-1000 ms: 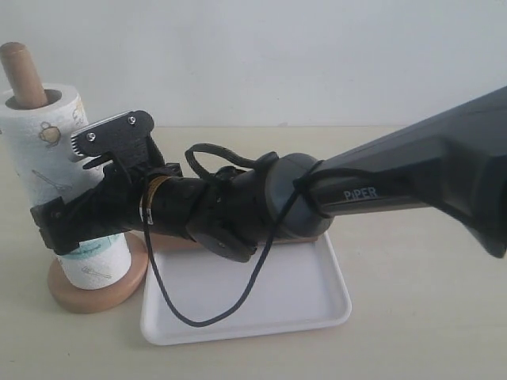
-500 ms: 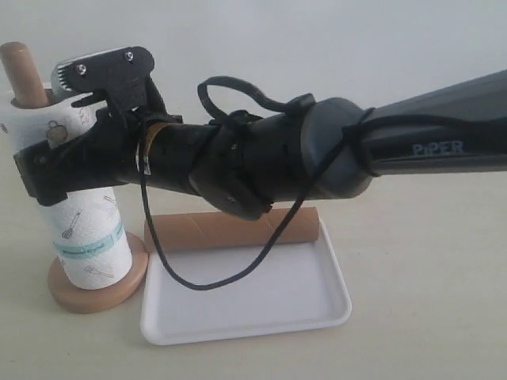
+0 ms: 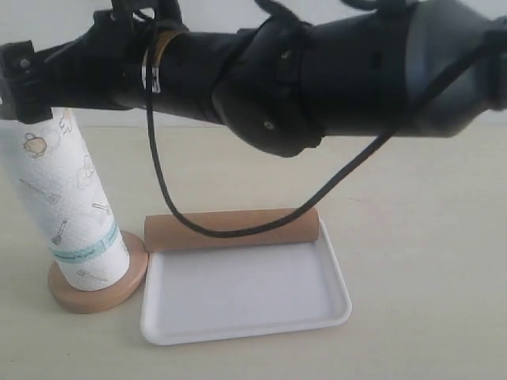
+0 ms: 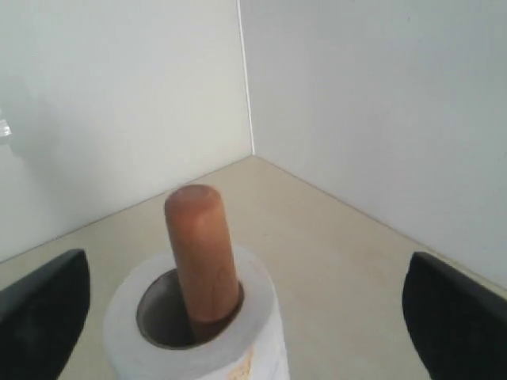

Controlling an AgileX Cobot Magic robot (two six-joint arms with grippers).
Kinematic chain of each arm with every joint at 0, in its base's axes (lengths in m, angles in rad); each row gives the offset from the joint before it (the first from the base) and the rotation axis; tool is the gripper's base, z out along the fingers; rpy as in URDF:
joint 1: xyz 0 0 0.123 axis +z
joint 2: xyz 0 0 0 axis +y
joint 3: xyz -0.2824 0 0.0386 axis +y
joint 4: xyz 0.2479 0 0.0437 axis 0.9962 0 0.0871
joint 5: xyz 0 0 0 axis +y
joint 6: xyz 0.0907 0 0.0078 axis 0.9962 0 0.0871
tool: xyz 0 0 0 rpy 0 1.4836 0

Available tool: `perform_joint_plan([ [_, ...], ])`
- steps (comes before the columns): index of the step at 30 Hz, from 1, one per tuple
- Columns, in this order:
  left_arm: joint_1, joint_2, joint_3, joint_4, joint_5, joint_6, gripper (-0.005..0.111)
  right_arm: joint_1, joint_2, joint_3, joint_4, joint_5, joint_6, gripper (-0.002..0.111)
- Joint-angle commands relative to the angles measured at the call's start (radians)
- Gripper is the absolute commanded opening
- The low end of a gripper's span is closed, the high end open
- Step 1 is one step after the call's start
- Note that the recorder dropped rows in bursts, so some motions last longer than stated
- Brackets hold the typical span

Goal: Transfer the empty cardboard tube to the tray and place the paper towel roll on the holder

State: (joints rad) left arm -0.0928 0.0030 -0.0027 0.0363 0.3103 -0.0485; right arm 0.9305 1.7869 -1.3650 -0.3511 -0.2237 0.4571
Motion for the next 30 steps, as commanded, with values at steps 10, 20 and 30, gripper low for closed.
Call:
perform_joint_plan([
  [10, 0.003, -0.003, 0.003, 0.004, 0.0, 0.007, 0.004, 0.0, -0.251, -0.008, -0.015, 0.288, -0.028, 0.1],
  [20, 0.003, -0.003, 0.003, 0.004, 0.0, 0.007, 0.004, 0.0, -0.545, -0.008, -0.026, 0.902, -0.196, 0.1],
  [30, 0.003, -0.003, 0.003, 0.004, 0.0, 0.007, 0.004, 0.0, -0.558, -0.008, -0.022, 1.416, -0.252, 0.082],
])
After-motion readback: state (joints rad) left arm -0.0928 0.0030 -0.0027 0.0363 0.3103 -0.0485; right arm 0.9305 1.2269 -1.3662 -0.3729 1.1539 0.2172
